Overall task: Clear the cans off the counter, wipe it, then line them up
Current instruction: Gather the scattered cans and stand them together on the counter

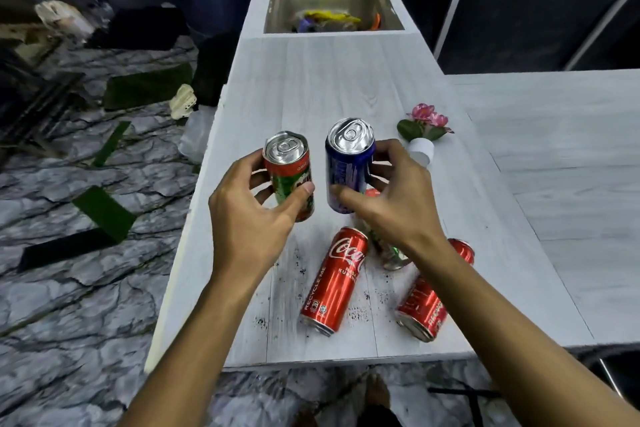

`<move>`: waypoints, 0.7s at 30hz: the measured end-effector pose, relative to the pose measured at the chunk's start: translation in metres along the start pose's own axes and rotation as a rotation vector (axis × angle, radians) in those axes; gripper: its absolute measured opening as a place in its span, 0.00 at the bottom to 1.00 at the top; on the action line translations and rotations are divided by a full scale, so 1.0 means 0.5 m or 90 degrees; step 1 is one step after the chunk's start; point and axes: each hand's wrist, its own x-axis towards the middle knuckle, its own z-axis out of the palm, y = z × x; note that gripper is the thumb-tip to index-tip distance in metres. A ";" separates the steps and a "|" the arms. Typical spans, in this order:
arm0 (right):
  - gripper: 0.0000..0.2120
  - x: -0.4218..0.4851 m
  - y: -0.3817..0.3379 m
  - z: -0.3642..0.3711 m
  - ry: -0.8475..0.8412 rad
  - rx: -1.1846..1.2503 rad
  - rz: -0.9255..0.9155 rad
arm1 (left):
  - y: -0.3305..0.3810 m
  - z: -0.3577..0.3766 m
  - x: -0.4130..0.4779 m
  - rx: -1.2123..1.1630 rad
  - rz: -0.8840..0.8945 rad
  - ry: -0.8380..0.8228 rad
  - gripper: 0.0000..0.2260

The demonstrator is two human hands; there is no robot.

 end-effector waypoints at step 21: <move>0.29 0.080 0.242 -0.329 0.115 0.001 0.047 | 0.163 0.388 0.023 0.000 0.057 -0.145 0.29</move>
